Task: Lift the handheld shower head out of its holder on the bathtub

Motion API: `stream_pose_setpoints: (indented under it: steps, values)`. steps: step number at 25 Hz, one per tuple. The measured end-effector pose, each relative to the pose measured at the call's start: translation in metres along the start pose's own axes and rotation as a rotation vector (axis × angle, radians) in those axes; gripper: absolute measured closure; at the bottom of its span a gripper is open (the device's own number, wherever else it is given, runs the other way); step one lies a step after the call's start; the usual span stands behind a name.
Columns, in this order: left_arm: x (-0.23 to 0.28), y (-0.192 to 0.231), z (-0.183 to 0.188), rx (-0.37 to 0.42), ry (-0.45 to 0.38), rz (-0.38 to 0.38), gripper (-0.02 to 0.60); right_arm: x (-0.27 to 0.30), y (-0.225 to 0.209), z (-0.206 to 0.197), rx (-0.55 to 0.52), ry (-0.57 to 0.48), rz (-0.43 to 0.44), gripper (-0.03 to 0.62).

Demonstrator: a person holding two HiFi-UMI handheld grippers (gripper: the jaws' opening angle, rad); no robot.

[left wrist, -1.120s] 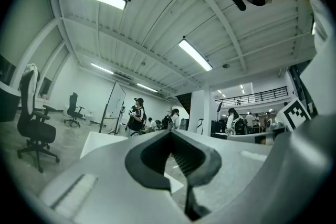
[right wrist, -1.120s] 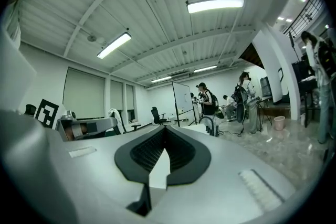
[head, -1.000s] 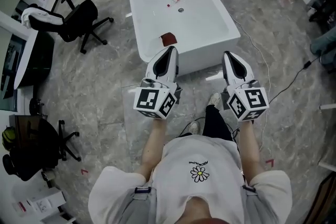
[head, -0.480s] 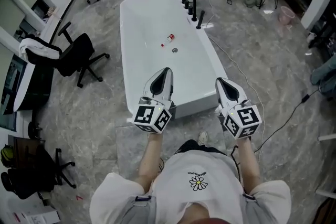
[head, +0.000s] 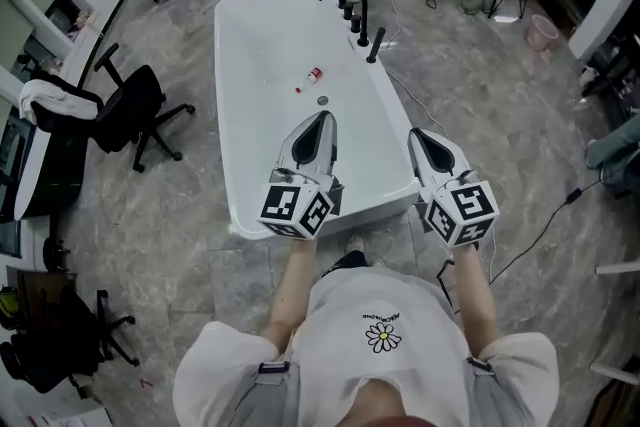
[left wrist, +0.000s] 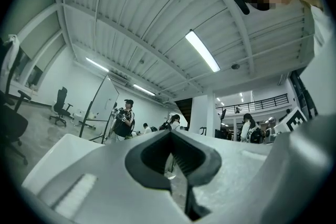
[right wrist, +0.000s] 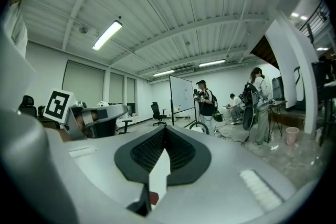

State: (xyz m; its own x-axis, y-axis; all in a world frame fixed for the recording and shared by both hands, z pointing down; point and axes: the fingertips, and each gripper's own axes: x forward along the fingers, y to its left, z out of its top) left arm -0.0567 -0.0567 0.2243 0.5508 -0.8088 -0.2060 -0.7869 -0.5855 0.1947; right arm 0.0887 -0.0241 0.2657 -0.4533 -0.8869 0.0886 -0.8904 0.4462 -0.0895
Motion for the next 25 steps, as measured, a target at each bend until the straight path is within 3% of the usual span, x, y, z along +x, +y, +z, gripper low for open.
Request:
stream_pose_setpoints:
  steps: [6,10,16,20,25]
  values:
    - [0.042,0.022,0.010,0.045,-0.022,-0.039,0.581,0.058,-0.025,0.030,-0.028,-0.041,0.007,0.571]
    - [0.059,0.059,0.013,0.042,-0.033,-0.013,0.581,0.102,-0.040,0.040,-0.001,-0.064,-0.010,0.571]
    - [0.091,0.092,0.005,-0.024,-0.015,0.009,0.581,0.150,-0.069,0.026,0.022,-0.017,-0.023,0.571]
    - [0.120,0.093,-0.009,0.023,0.037,0.013,0.581,0.184,-0.092,0.006,0.042,0.042,-0.009,0.571]
    - [0.159,0.099,-0.051,0.012,0.084,-0.009,0.581,0.234,-0.143,-0.031,0.053,0.084,-0.028,0.569]
